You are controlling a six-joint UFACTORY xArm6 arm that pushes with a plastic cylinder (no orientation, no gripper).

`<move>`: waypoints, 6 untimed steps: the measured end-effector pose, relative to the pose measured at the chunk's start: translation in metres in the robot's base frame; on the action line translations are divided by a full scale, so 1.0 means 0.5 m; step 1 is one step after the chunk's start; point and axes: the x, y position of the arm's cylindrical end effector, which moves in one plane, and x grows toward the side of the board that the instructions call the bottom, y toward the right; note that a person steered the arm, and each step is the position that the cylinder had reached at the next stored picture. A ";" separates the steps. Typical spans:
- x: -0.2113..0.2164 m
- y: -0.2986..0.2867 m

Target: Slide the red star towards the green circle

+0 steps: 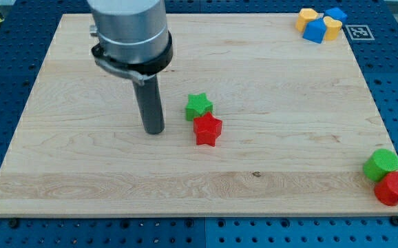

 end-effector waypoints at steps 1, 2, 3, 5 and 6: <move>0.011 0.057; 0.017 0.109; 0.017 0.179; 0.047 0.296; 0.079 0.300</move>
